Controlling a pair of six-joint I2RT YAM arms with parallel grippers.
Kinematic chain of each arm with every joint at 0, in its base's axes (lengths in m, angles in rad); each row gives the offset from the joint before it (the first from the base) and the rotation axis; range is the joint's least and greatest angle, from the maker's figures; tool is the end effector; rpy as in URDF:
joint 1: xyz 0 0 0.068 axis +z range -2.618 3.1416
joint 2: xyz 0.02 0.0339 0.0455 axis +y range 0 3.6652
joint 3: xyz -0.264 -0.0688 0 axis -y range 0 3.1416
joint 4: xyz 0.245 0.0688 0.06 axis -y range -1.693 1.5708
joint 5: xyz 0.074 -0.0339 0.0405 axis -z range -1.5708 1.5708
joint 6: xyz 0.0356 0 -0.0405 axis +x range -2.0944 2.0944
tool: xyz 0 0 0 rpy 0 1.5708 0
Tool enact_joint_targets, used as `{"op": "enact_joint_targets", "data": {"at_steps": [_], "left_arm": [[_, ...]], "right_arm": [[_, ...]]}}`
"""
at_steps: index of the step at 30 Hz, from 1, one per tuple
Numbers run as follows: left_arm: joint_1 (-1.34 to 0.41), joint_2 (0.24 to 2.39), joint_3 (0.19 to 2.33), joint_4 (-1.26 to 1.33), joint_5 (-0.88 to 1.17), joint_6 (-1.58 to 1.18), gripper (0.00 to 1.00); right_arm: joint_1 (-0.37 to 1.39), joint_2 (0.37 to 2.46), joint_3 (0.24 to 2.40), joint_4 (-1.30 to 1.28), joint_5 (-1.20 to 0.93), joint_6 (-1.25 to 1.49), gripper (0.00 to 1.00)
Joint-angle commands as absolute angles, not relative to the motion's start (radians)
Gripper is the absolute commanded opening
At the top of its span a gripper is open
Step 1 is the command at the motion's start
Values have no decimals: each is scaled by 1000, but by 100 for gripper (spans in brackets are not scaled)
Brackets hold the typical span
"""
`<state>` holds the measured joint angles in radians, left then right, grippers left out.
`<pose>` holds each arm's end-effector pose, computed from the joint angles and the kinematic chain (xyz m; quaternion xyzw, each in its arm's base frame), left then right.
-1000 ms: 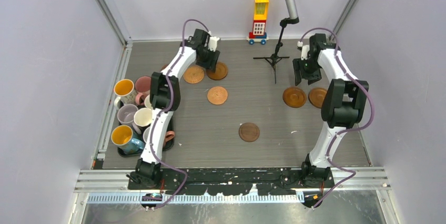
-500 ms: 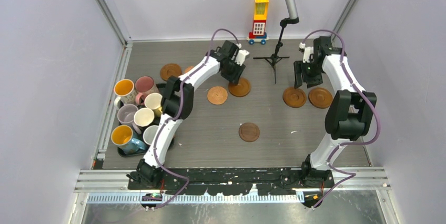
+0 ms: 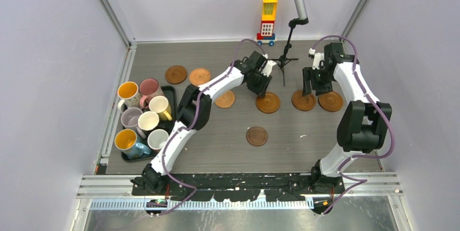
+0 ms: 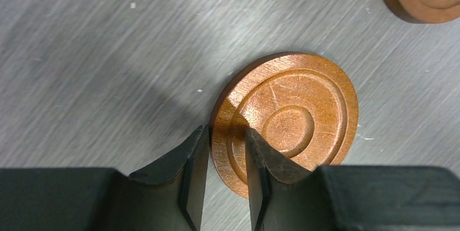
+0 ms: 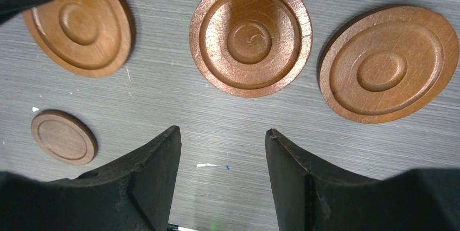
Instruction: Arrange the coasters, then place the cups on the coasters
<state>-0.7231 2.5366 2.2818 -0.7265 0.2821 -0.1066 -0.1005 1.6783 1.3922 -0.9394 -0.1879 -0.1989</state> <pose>0.4054 -0.3710 0.1700 0.3263 0.8903 -0.2390 0.2090 0.3362 -0.0272 0.2619 -0.0643 0.9788 0.0659 0.1829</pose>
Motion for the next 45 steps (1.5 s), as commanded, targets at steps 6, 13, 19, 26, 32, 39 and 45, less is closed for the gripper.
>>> {"op": "enact_joint_targets", "data": {"at_steps": [6,13,19,26,32,39,45], "left_arm": [[-699,2490,2291,-717,388,-190,48],[-573,2270,2138,-728,386,-125,69],[-456,2159,2003,-786,344,-48,79],[-422,2042,1770,-829,288,71,72],[-448,1911,1522,-771,226,109,61],[-517,1921,1436,-700,162,64,49],[-532,2044,1535,-665,120,5,44]], "right_arm": [[-55,1649,1368,-849,-231,-131,66],[128,1738,1390,-763,-161,-106,69],[231,1867,1443,-741,-76,-93,70],[273,1938,1470,-734,-21,-94,69],[275,1975,1465,-739,77,-96,69],[254,1989,1462,-750,141,-106,66],[228,1984,1463,-758,159,-109,64]]}}
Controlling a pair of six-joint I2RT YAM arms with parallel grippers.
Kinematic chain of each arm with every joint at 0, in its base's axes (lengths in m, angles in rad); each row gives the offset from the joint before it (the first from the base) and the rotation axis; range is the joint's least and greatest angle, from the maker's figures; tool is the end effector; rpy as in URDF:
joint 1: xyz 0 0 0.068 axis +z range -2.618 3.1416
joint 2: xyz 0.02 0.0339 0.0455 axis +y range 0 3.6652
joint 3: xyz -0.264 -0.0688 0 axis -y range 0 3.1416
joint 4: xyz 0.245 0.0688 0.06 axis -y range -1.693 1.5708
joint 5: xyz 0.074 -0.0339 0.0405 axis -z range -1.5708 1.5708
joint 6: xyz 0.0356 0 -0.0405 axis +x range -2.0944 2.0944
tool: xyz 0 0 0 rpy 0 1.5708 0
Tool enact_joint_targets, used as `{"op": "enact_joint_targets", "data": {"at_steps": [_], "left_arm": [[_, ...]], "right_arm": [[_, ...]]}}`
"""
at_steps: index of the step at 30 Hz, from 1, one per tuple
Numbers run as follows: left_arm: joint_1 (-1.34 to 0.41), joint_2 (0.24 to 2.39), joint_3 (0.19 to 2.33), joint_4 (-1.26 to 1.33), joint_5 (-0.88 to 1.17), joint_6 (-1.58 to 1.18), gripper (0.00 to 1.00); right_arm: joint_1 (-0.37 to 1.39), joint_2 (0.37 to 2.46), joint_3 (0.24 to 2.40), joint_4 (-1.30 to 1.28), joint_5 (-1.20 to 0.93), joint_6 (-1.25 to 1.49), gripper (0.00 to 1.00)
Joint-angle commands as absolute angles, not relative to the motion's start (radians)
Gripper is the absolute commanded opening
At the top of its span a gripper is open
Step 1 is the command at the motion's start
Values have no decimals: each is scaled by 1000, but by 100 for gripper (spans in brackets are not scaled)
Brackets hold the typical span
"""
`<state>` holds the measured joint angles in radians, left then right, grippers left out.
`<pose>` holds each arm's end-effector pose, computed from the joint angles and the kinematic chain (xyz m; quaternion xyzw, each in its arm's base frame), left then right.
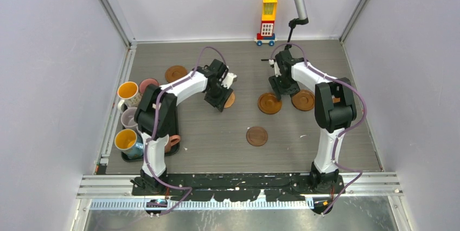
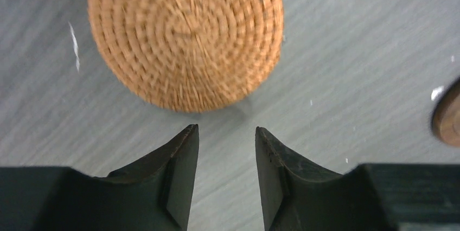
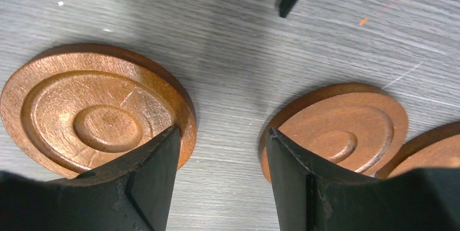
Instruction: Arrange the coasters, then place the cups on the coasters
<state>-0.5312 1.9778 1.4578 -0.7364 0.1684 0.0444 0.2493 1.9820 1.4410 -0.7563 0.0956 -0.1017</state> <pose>0.3424 -0.2081 0.1825 0.2920 0.9400 -0.1182 0.1314 0.3846 0.0944 0.1754 -0.1664 0.9755 -0.0372 0.1393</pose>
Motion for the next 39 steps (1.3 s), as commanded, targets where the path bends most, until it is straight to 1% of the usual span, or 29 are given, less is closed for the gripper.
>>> {"op": "enact_joint_targets", "data": {"at_steps": [1,8,10,12,15,19,23,28,33,36,39], "left_arm": [[-532,2065,1556,-659,113,-9,44],[-519,2195,1776,-691,80,-8,42],[-501,2198,1820,-726,158,9,46],[-480,2160,1825,-737,215,33,53],[-422,2123,1833,-741,235,36,58],[-330,2142,1896,-747,196,40,61],[-242,2232,2012,-764,191,25,61],[-202,2320,2119,-776,249,55,59],[-200,2403,2206,-816,283,76,54],[-199,2434,2215,-858,304,78,51],[-203,2411,2139,-842,316,85,48]], "right_arm": [[224,1980,1463,-758,159,-109,64],[205,1973,1479,-765,155,-116,63],[199,1967,1488,-770,136,-115,63],[198,1953,1495,-772,106,-115,64],[197,1928,1508,-776,54,-119,65],[197,1891,1528,-772,-15,-123,66],[198,1882,1571,-755,-112,-106,67],[218,1958,1680,-711,-224,-32,67],[258,2076,1823,-680,-287,54,59],[284,2136,1893,-656,-313,90,55],[311,2190,1947,-627,-325,112,53]]}}
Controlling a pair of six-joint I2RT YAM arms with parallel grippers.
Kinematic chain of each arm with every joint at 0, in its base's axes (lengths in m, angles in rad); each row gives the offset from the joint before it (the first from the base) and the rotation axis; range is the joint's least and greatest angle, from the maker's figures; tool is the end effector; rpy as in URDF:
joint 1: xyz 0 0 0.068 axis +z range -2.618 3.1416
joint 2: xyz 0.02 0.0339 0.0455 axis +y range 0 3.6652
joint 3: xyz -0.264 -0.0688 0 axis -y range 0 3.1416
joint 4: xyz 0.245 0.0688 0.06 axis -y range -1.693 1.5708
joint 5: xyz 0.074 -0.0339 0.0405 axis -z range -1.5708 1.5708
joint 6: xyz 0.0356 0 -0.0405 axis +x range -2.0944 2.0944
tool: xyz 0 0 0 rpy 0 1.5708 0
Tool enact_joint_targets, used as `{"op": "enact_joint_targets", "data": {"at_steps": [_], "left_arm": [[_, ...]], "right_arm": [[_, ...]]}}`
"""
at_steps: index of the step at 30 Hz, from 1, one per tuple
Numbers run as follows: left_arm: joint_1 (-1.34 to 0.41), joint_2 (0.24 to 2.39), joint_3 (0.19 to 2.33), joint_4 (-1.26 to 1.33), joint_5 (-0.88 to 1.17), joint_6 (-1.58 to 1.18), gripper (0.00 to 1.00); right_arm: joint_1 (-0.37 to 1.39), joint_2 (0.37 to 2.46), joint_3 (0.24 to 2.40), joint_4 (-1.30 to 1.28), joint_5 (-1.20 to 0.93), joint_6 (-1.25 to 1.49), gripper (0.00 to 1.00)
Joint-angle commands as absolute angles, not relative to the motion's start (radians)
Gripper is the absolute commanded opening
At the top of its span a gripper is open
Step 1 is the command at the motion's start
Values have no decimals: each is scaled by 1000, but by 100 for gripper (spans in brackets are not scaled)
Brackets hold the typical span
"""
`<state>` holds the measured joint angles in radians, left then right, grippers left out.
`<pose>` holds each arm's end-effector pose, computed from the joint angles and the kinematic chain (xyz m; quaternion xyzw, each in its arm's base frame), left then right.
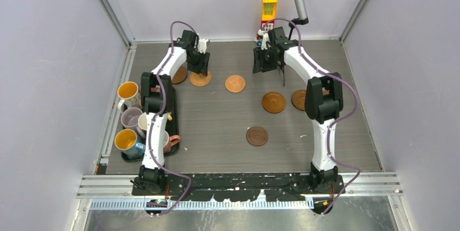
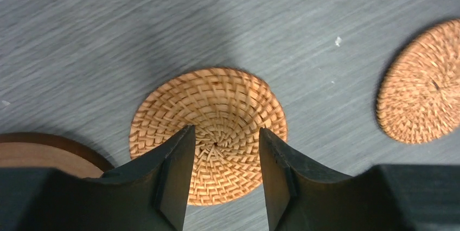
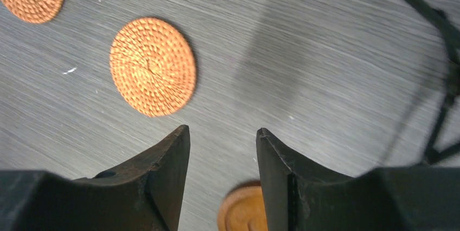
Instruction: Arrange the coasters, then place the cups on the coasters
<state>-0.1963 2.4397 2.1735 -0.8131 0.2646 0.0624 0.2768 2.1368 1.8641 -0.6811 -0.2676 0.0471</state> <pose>0.5130 -0.1115 0.1819 0.1558 0.9493 -0.1438 0.2321 0.4557 0.1392 0.2398 -0.1484 0.9334 0.1740 0.2765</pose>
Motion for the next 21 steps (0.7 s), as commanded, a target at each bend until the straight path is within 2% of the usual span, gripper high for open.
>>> {"op": "enact_joint_targets", "data": {"at_steps": [1,7,15,18,21], "left_arm": [[-206,2392,2102,-826,319,92,47],[-254,2265,1882,-806,306,163,44],[-326,2036,1510,-789,350,196,44],[-337,1965,1447,-805,422,191,45],[-324,1921,1481,-839,444,183,47]], "right_arm": [[320,2208,1963,-618,-325,116,52],[379,2318,2068,-592,-294,119,46],[451,2409,2126,-594,-223,51,44],[466,2427,2126,-619,-211,29,43],[483,2432,2108,-661,-202,6,42]]}}
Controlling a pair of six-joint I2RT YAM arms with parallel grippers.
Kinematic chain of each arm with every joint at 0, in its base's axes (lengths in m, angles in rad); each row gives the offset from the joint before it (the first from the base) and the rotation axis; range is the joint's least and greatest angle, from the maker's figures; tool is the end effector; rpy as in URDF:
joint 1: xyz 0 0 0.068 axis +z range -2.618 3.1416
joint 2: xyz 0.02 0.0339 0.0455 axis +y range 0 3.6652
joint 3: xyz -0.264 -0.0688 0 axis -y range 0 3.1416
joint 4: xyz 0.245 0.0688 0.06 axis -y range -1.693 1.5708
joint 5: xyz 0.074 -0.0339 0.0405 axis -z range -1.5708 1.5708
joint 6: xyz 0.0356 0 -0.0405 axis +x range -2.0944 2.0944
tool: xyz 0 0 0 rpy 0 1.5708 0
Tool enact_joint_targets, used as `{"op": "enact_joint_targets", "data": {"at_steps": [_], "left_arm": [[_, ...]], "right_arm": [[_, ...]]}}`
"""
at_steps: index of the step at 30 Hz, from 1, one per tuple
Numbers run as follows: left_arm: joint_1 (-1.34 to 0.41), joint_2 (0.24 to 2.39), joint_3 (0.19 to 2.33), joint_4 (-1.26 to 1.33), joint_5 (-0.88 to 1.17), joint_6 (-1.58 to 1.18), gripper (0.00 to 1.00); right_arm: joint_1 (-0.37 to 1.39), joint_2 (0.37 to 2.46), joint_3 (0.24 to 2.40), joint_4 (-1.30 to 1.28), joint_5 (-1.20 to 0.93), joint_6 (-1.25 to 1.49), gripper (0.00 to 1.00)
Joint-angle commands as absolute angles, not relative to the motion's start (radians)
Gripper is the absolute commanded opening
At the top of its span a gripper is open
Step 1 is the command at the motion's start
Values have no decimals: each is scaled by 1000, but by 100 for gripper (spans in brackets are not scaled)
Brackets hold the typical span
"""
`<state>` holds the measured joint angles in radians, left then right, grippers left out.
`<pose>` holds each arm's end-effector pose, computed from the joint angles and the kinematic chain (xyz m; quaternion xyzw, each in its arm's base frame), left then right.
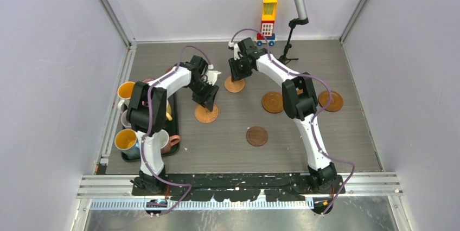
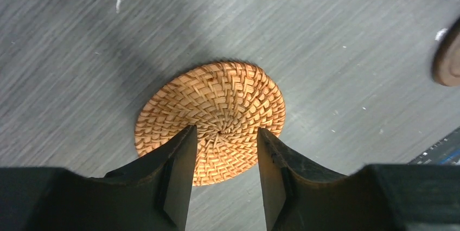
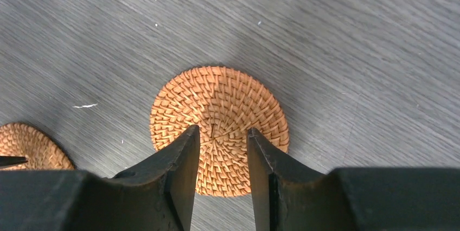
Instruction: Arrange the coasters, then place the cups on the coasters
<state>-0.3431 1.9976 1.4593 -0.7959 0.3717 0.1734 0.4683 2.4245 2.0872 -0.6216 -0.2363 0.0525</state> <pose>0.3681 -0.1452 0.1755 0.2703 0.9380 -0.1927 0.1000 0.4713 0.2478 0.1736 -0.2302 0.9192 0.1856 0.2601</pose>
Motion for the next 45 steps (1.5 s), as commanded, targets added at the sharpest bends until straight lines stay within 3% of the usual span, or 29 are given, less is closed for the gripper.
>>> {"op": "enact_joint_targets", "data": {"at_steps": [1,9,15,20,26,31,45], "left_arm": [[-312,1913,1508,-841,447,174,48],[-163,2026,1839,-795,242,85,63],[-122,2194,2040,-787,47,114,65],[-91,2316,2156,-824,8,111,66],[-84,2359,2145,-821,12,103,69],[-84,2388,2130,-852,43,92,68],[-199,2301,1929,-824,166,103,49]], "right_arm": [[489,2427,2094,-671,-203,5,42],[529,2315,1884,-728,-221,-38,39],[549,2206,1702,-764,-256,-61,37],[578,2121,1572,-804,-280,-114,36],[578,2015,1471,-853,-364,-131,37],[569,1919,1454,-853,-455,-129,45],[291,1707,1458,-846,-560,-59,58]]}}
